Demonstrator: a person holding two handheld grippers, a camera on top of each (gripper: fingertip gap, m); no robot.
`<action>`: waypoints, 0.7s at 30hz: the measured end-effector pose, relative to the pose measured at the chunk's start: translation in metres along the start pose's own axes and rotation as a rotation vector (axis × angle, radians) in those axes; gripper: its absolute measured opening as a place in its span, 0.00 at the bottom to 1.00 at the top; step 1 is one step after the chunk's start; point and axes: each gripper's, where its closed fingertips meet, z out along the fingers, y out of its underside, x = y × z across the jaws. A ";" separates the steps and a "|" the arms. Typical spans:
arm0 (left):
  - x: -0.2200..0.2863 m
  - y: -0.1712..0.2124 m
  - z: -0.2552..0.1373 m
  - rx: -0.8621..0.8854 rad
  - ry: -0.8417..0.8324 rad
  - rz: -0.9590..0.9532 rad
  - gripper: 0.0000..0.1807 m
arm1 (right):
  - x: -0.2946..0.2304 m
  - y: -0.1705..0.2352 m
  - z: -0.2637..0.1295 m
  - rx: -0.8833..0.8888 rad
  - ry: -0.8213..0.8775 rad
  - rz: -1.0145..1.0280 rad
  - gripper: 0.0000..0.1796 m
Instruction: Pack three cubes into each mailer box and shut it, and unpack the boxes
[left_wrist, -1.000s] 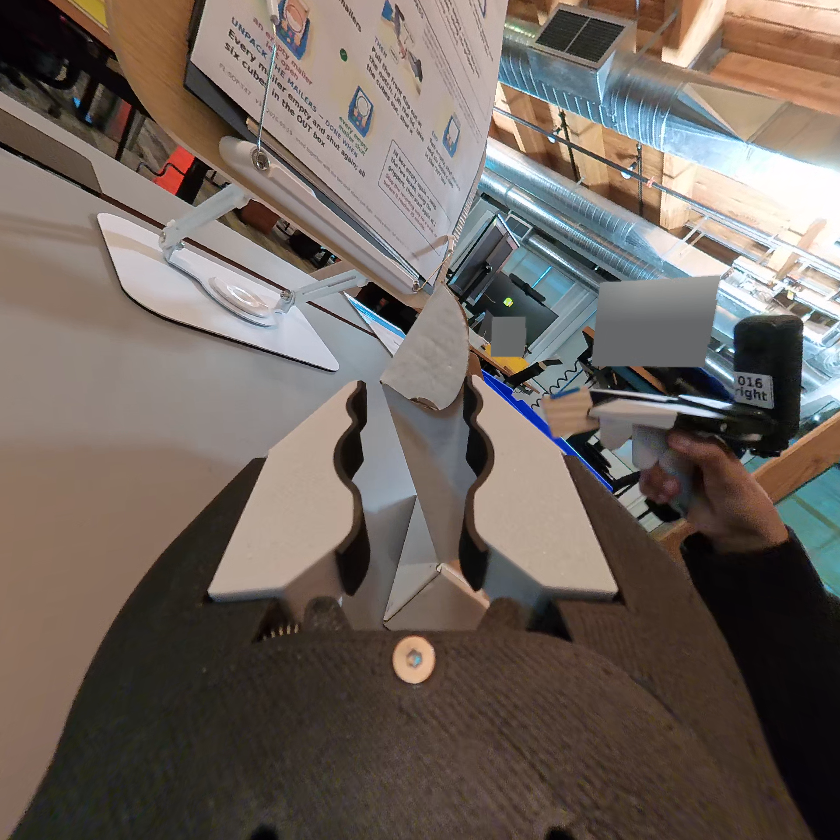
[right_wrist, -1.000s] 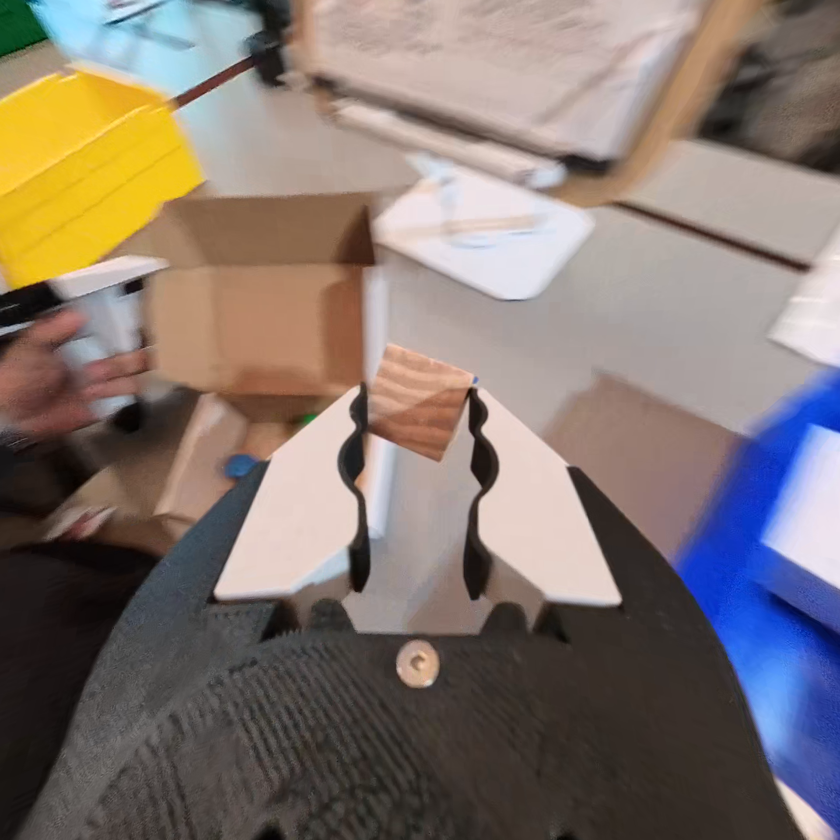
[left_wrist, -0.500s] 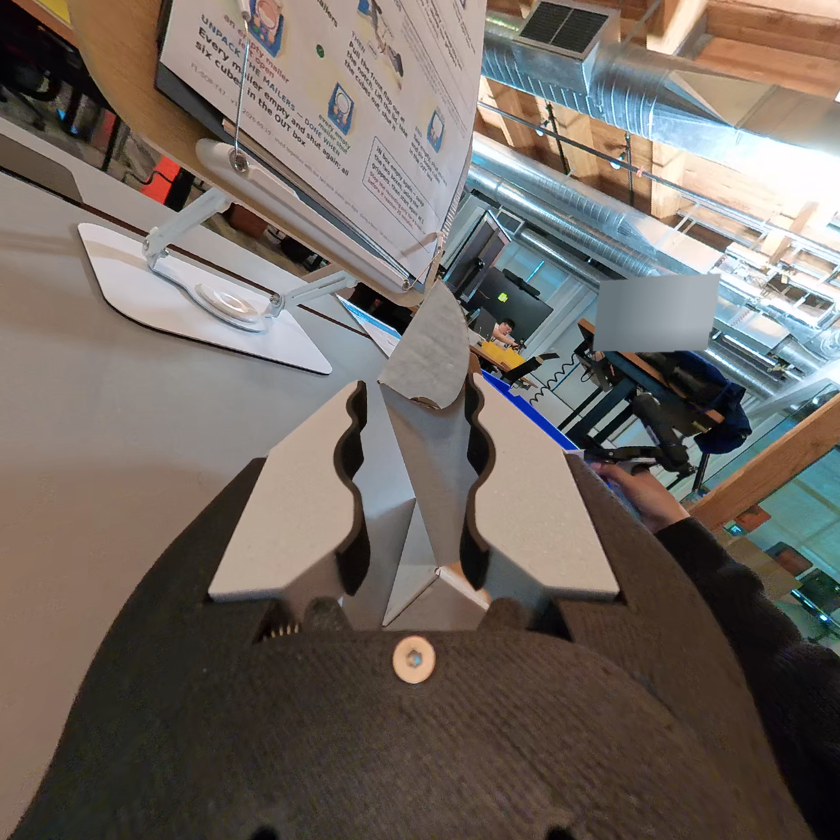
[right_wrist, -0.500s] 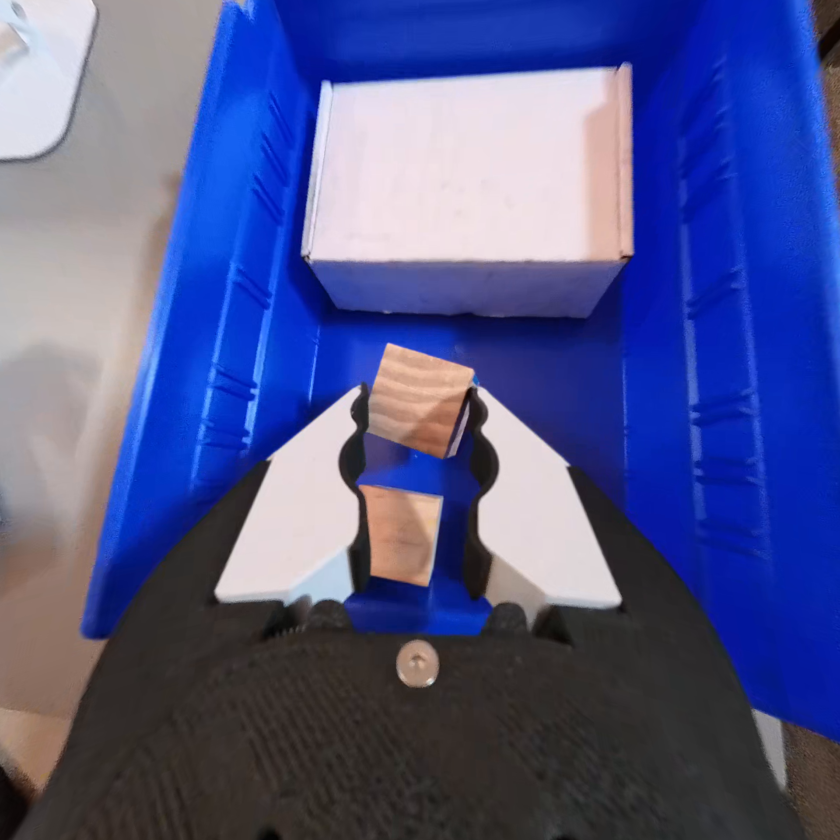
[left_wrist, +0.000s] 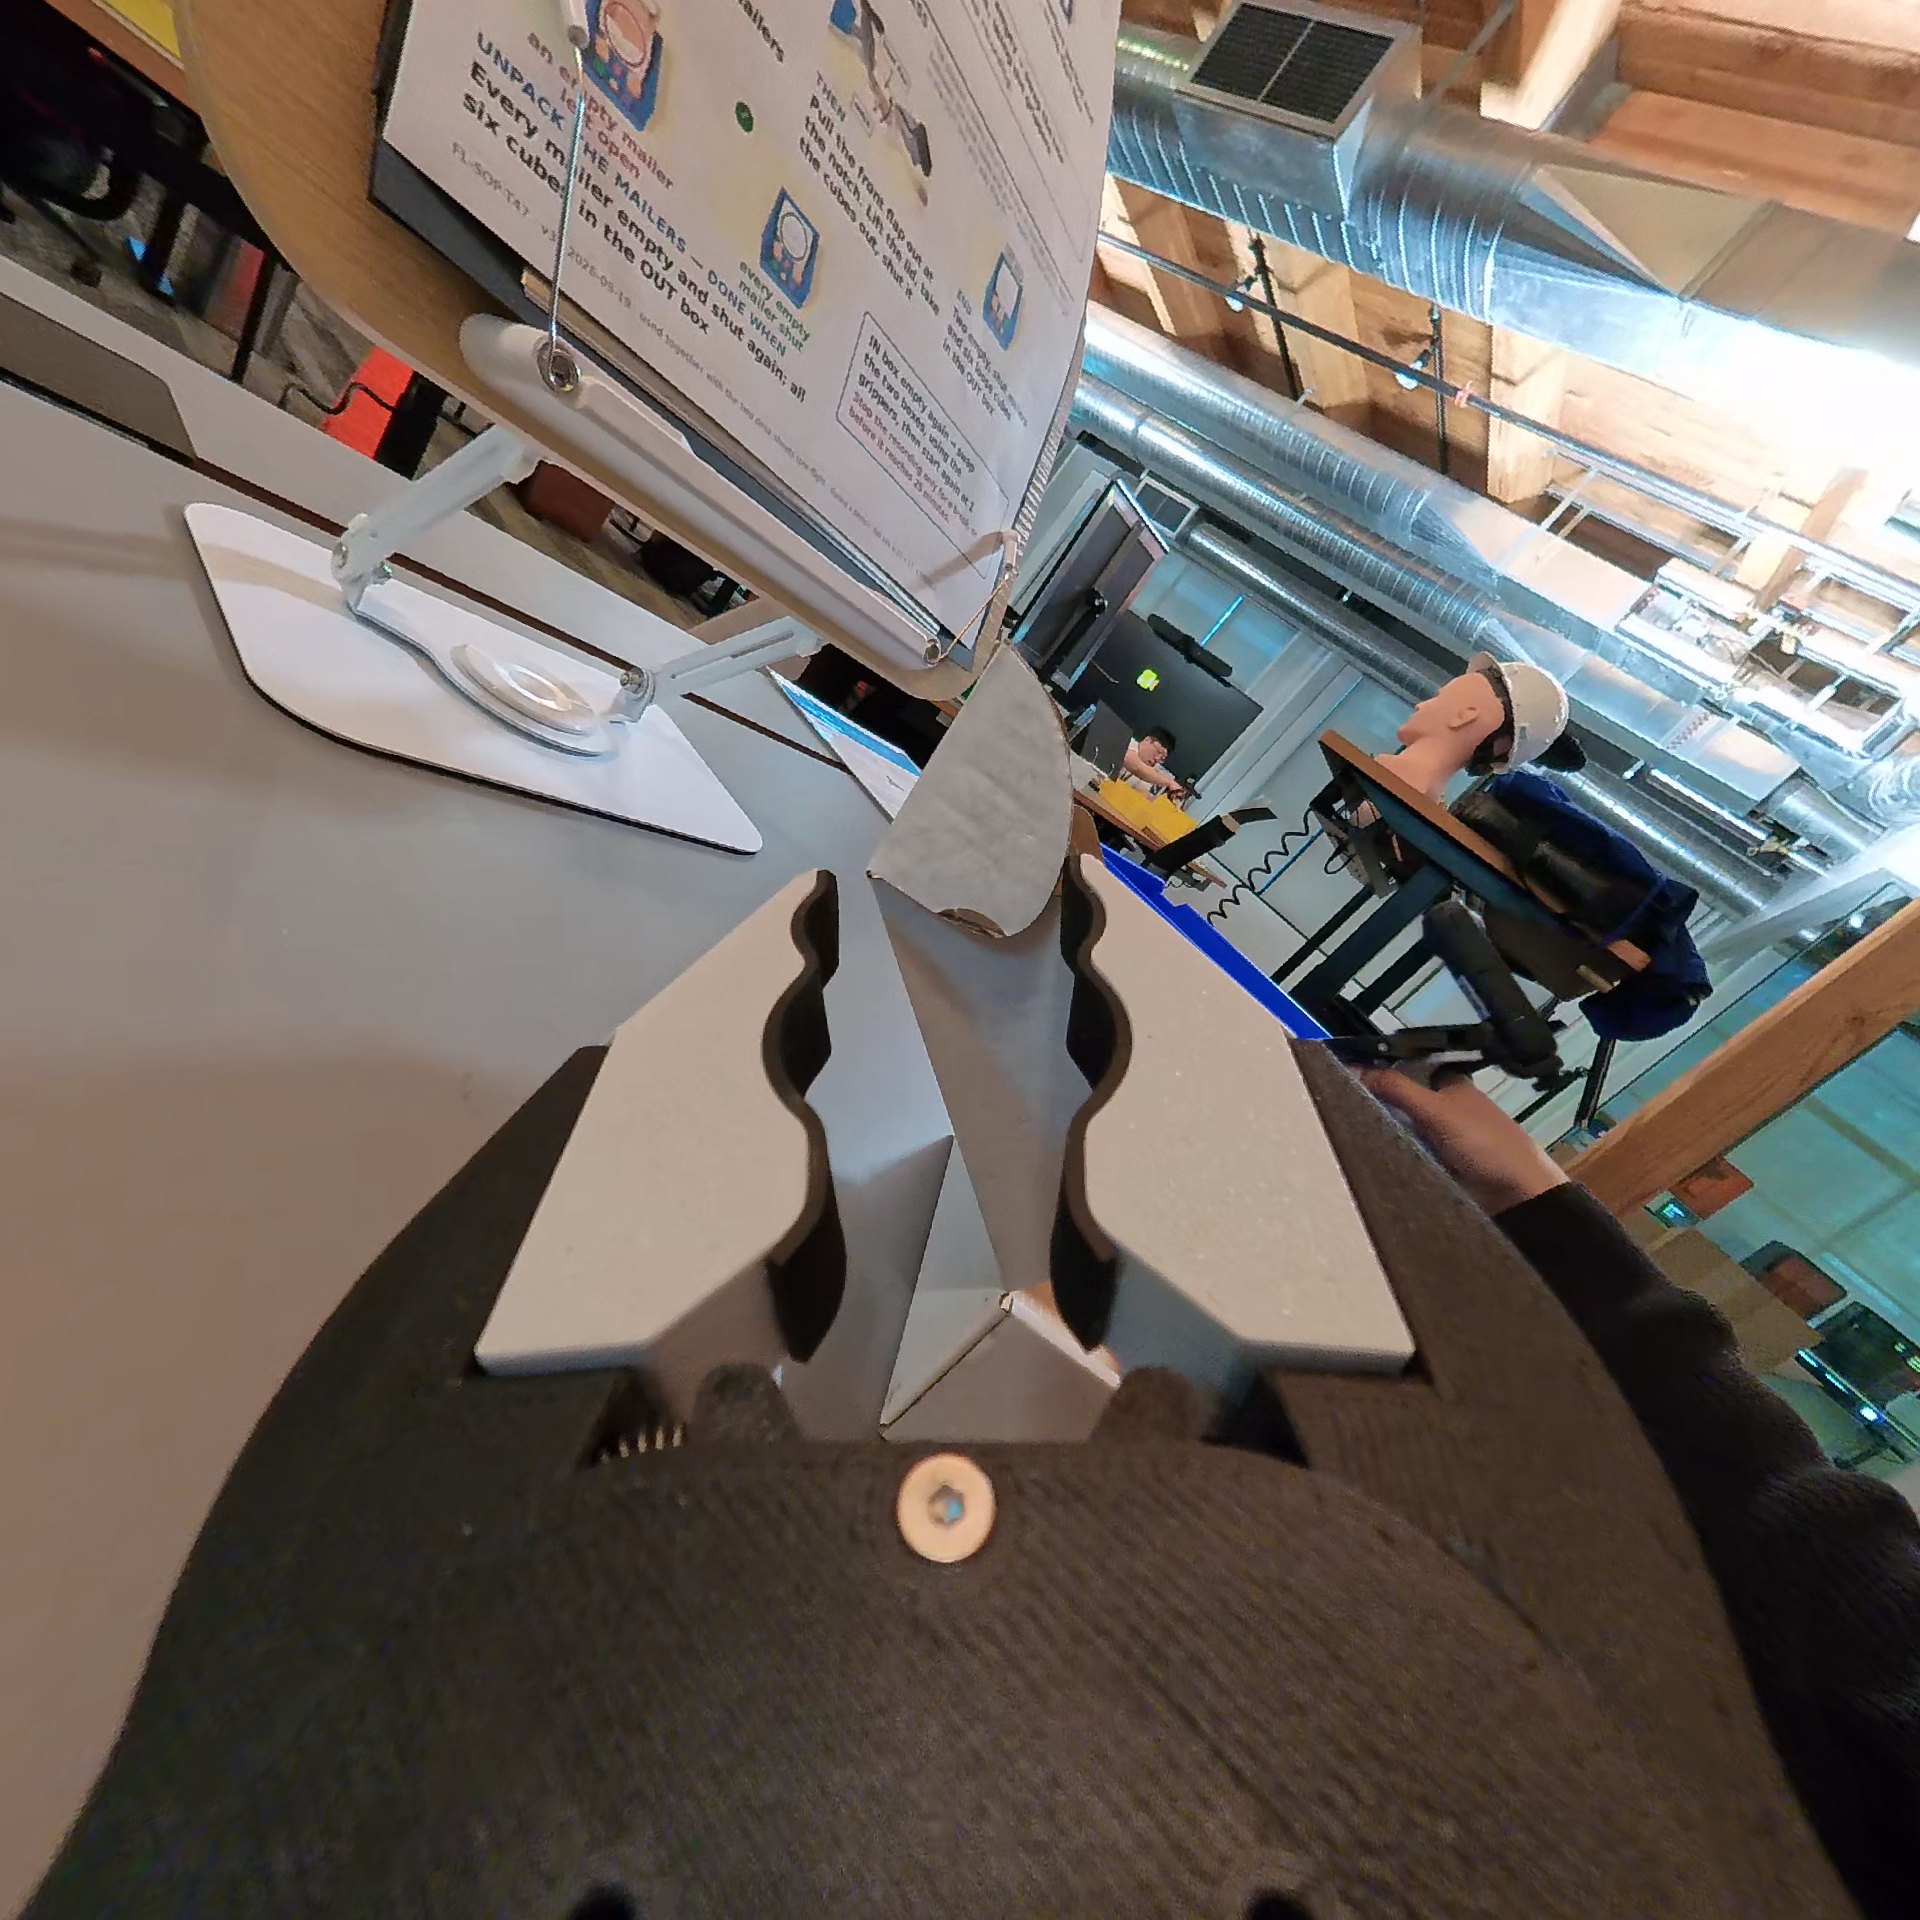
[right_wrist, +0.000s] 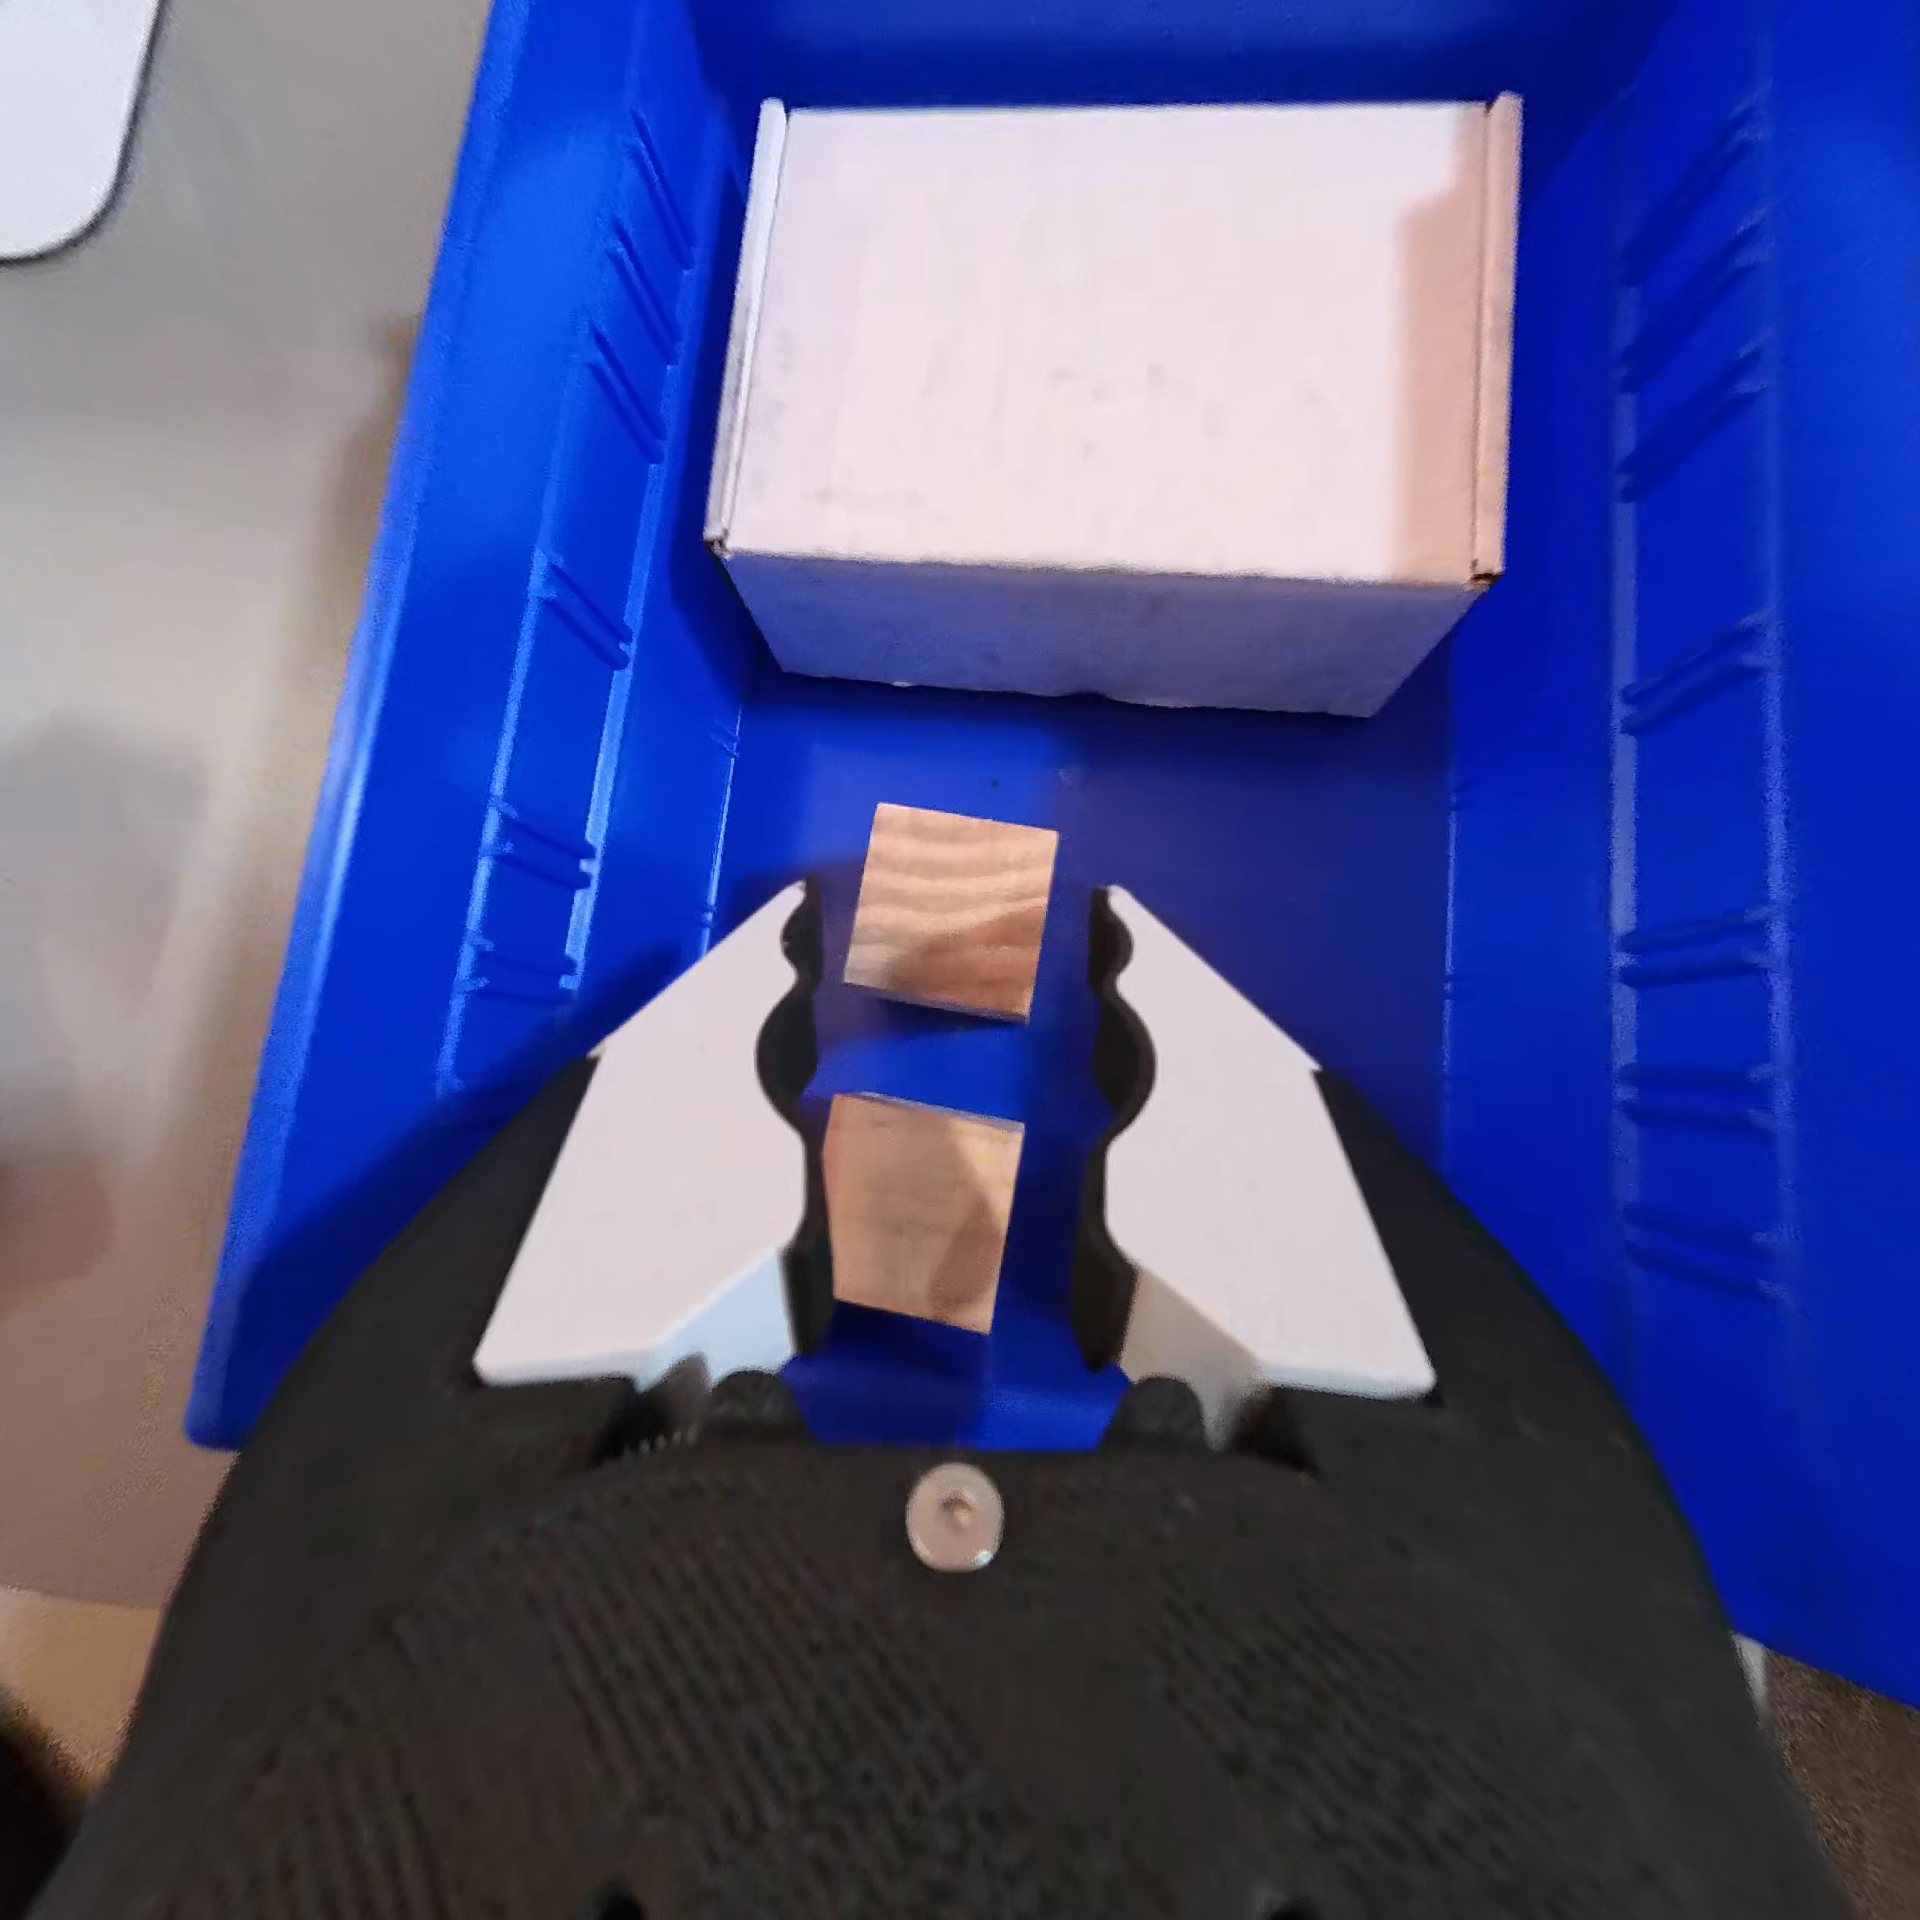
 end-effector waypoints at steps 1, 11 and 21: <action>0.000 0.000 0.000 0.000 0.000 0.000 0.24 | -0.001 -0.004 -0.004 0.020 -0.006 0.008 0.30; 0.001 0.001 0.001 0.002 0.000 0.001 0.24 | -0.168 -0.084 -0.076 0.326 -0.249 -0.283 0.29; 0.002 0.000 -0.001 0.002 0.005 0.007 0.23 | -0.362 0.034 0.018 -0.014 -0.476 -0.672 0.23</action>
